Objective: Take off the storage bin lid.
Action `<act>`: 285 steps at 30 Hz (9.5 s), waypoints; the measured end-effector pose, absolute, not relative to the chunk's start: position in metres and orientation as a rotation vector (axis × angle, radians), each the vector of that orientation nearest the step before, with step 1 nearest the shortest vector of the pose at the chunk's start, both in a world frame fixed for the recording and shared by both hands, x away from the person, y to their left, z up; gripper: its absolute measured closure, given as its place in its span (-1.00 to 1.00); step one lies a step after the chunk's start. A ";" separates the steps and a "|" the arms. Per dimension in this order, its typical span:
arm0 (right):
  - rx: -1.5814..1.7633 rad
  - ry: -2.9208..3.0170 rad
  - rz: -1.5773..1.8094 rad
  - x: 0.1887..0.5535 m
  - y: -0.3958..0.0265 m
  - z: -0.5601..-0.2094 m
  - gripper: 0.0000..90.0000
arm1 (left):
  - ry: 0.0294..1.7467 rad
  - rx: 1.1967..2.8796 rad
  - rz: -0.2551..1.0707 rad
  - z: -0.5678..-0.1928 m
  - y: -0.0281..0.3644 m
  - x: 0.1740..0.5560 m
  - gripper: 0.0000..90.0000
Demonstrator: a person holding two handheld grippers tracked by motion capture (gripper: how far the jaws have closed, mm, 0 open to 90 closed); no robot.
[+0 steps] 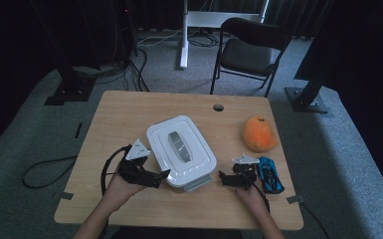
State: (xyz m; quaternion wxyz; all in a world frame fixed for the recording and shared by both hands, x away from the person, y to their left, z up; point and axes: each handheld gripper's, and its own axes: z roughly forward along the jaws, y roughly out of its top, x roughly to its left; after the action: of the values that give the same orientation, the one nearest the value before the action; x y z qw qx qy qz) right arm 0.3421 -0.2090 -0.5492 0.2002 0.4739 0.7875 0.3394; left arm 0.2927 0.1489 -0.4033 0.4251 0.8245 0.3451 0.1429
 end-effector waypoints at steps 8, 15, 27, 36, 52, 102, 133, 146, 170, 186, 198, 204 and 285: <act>1.325 2.201 0.948 0.342 -0.209 -0.549 -0.73 | 0.868 2.087 0.350 -0.404 0.134 0.301 -1.00; 1.324 2.201 0.948 0.342 -0.209 -0.549 -0.73 | 0.880 2.100 0.354 -0.402 0.123 0.309 -1.00; 1.325 2.202 0.948 0.342 -0.209 -0.549 -0.73 | 0.915 2.130 0.374 -0.402 0.100 0.322 -0.99; 1.325 2.201 0.948 0.342 -0.209 -0.549 -0.73 | 0.965 2.130 0.352 -0.407 0.084 0.332 -0.91; 1.327 2.201 0.948 0.342 -0.209 -0.549 -0.73 | 1.029 2.133 0.360 -0.411 0.066 0.342 -0.89; 1.326 2.200 0.948 0.342 -0.209 -0.549 -0.72 | 0.990 2.011 0.371 -0.422 0.074 0.336 0.03; 1.325 2.200 0.948 0.342 -0.209 -0.549 -0.72 | 0.918 1.961 0.345 -0.391 0.092 0.324 0.14; 1.326 2.200 0.948 0.342 -0.209 -0.549 -0.72 | 0.919 1.950 0.359 -0.383 0.106 0.319 0.16; 1.326 2.199 0.948 0.342 -0.209 -0.549 -0.72 | 0.939 1.946 0.416 -0.379 0.148 0.308 0.20; 1.325 2.200 0.948 0.342 -0.209 -0.549 -0.72 | 0.952 1.944 0.433 -0.382 0.175 0.300 0.22; 1.326 2.200 0.947 0.342 -0.209 -0.549 -0.72 | 0.983 1.936 0.440 -0.392 0.205 0.292 0.22; 1.329 2.197 0.945 0.342 -0.209 -0.549 -0.72 | 0.990 1.921 0.425 -0.400 0.218 0.290 0.22; 1.330 2.196 0.944 0.342 -0.209 -0.549 -0.72 | 1.047 2.031 0.213 -0.531 0.256 0.340 -0.05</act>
State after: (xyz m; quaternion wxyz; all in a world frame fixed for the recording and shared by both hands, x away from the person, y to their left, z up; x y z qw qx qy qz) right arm 0.3423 -0.2088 -0.5491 0.2016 0.4764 0.7862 0.3381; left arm 0.3404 0.2559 -0.5312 0.4106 0.8069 0.4161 0.0844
